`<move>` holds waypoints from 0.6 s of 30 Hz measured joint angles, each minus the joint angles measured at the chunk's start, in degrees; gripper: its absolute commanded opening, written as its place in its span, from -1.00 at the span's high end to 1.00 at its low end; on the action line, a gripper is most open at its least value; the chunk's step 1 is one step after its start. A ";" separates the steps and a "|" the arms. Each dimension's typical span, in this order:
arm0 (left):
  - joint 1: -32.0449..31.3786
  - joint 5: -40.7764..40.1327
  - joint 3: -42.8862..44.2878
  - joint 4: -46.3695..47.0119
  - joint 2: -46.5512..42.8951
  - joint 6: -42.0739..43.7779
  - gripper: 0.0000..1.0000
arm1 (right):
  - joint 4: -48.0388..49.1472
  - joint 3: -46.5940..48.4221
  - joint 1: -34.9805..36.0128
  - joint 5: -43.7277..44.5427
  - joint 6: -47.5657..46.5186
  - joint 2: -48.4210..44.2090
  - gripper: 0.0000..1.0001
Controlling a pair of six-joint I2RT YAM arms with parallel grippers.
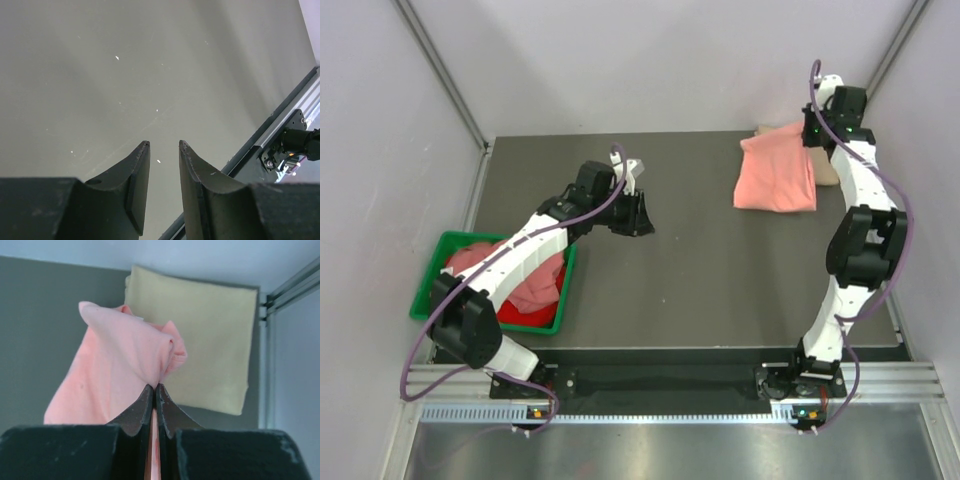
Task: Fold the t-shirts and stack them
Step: Neatly place the folded tshirt to the corner
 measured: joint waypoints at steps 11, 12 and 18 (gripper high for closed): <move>-0.44 -0.96 0.00 -0.09 0.00 0.68 0.30 | 2.29 5.07 -1.84 0.20 -1.49 2.56 1.00; -0.44 -1.05 0.00 -0.09 0.00 0.68 0.30 | 2.62 5.42 -1.86 0.17 -1.46 2.99 1.00; -0.44 -1.27 0.00 -0.07 0.42 0.90 0.30 | 4.07 7.91 -3.06 -0.39 -0.11 5.46 1.00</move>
